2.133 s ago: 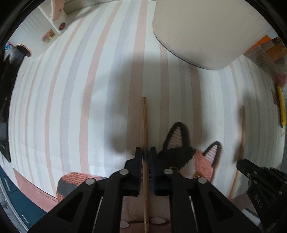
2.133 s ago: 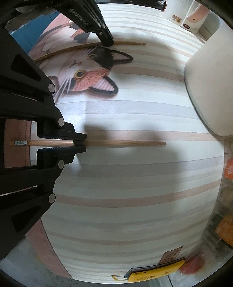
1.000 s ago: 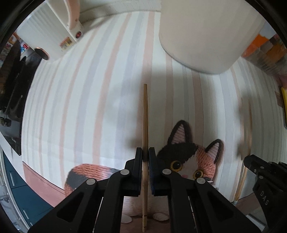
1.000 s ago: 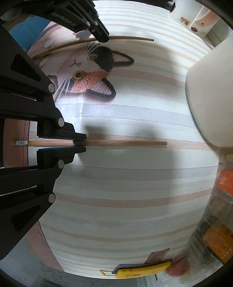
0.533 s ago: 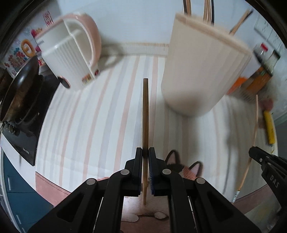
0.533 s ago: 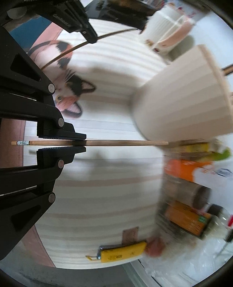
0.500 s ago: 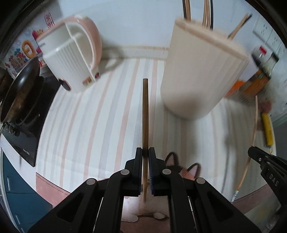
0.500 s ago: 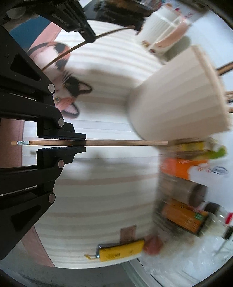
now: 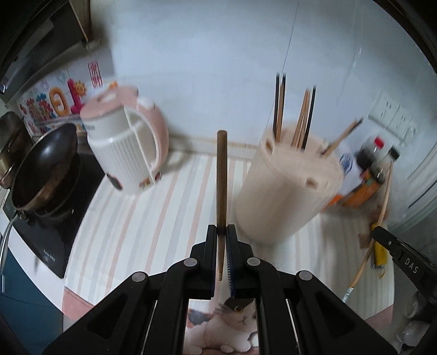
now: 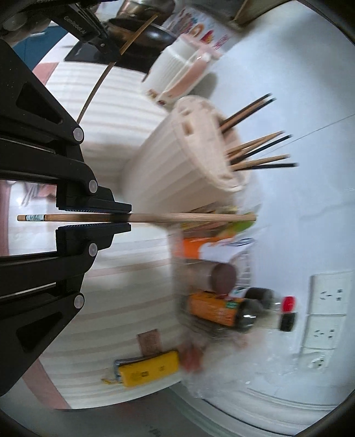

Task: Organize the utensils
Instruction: 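Lift both held chopsticks upright and carry them above the beige holder, then lower both chopsticks into the beige holder and open both tools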

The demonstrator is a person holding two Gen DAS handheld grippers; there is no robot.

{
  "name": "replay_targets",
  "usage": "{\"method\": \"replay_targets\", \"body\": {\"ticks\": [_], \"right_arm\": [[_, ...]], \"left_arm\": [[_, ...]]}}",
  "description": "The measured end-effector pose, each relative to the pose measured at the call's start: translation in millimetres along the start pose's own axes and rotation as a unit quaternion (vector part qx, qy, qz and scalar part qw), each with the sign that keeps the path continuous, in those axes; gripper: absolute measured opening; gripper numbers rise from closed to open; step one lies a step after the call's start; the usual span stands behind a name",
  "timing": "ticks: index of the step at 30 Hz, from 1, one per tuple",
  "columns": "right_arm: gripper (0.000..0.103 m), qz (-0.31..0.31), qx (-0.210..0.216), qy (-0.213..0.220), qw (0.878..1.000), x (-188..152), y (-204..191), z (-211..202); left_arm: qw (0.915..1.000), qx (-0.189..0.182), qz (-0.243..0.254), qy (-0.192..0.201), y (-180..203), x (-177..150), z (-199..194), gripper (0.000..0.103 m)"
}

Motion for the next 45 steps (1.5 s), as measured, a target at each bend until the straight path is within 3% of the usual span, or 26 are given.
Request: {"method": "replay_targets", "body": {"ticks": [12,17,22,34,41,45], "right_arm": [[0.007,-0.001,0.071,0.087,0.994,123.5,-51.3,-39.2],[0.007,-0.003,0.079,0.125,0.989,174.4,-66.1,-36.7],[0.007,0.004,0.078,0.155,0.985,207.6,-70.4,-12.3],[0.007,0.006,0.081,0.183,0.980,205.4,-66.5,46.0],[0.007,-0.023,0.083,0.157,0.984,193.0,-69.5,57.8],[0.012,-0.020,0.083,0.140,0.986,187.5,-66.5,51.0]], "left_arm": [[0.9939,-0.043,-0.020,0.099,19.9,121.7,-73.3,0.004],[0.9910,-0.068,-0.029,0.112,38.4,155.3,-76.9,0.004],[0.9908,-0.081,-0.030,0.104,57.4,178.7,-53.3,0.004],[0.9962,-0.080,-0.020,0.029,79.8,161.8,40.3,0.004],[0.9973,-0.071,-0.010,0.012,80.4,151.6,45.1,0.007],[0.9986,-0.049,0.003,0.021,73.1,153.0,31.2,0.018]]}}
Point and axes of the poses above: each gripper's, at about its wrist camera, not at the fingertips, and z roughly the way its jaws point, y to its right, x to its top, the point moved 10 cm from there along z, roughly the way its jaws point, and after that the axes turned 7 degrees about y, right-handed, at the moved point
